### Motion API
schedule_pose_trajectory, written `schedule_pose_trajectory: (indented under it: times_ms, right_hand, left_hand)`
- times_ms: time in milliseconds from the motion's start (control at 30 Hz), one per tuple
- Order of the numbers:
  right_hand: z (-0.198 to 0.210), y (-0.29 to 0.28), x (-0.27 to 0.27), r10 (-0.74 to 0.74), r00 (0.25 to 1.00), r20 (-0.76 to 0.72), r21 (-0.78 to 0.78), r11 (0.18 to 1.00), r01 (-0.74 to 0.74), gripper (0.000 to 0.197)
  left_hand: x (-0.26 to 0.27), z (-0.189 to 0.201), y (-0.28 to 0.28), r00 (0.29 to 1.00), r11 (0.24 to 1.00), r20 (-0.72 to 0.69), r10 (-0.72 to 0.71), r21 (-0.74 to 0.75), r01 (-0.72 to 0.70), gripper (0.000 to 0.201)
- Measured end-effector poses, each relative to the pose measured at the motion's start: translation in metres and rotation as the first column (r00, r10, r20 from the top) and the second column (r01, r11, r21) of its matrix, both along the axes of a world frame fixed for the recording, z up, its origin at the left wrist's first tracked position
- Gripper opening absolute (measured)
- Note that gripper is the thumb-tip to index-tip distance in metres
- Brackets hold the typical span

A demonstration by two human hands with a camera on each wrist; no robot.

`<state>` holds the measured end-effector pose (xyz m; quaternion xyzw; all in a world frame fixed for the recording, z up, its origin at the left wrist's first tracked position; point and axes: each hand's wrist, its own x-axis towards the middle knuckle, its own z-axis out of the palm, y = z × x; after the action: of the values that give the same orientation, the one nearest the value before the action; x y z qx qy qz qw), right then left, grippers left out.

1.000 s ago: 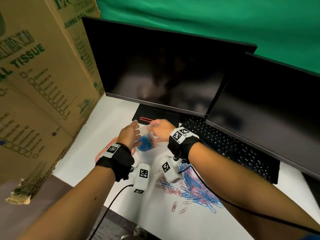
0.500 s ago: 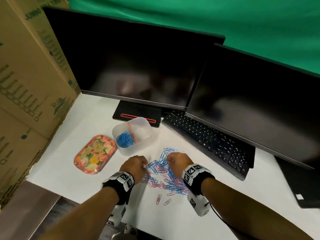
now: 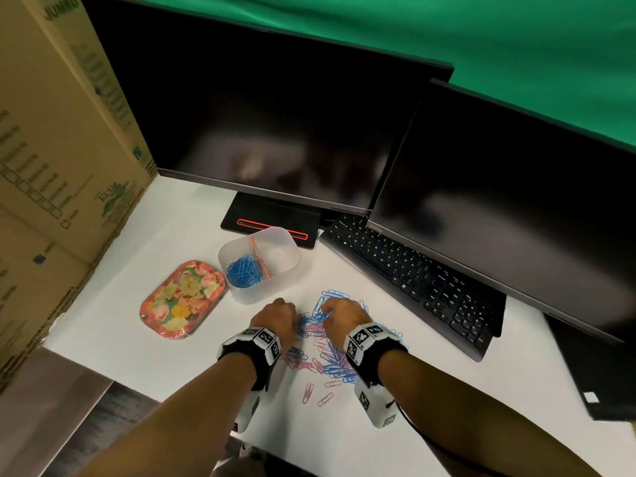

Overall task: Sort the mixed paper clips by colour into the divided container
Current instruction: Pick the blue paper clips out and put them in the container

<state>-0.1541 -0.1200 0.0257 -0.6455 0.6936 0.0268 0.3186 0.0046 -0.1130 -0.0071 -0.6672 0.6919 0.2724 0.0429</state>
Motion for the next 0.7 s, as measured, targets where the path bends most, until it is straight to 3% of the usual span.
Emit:
schedule_pose_trajectory:
  times_ms: [167, 400, 567, 700]
  right_hand:
    - [0.000, -0.002, -0.003, -0.007, 1.000, 0.017, -0.016, 1.000, 0.007, 0.028]
    - [-0.004, -0.007, -0.003, -0.138, 0.952, 0.272, 0.017, 0.990, 0.138, 0.025]
    - [0.001, -0.010, 0.007, -0.246, 0.815, 0.526, 0.091, 0.968, 0.233, 0.033]
    - [0.016, -0.012, 0.011, -0.335, 0.665, 0.668, 0.252, 0.942, 0.221, 0.039]
  left_hand:
    - [0.012, 0.005, 0.001, 0.975, 0.995, -0.209, 0.071, -0.058, -0.085, 0.010]
    - [0.024, 0.023, 0.001, 0.834, 0.972, -0.519, 0.185, -0.031, -0.235, 0.028]
    - [0.020, 0.026, 0.002, 0.748, 0.959, -0.626, 0.222, 0.001, -0.284, 0.021]
    - [0.019, 0.028, 0.000, 0.604, 0.944, -0.743, 0.290, 0.118, -0.308, 0.023]
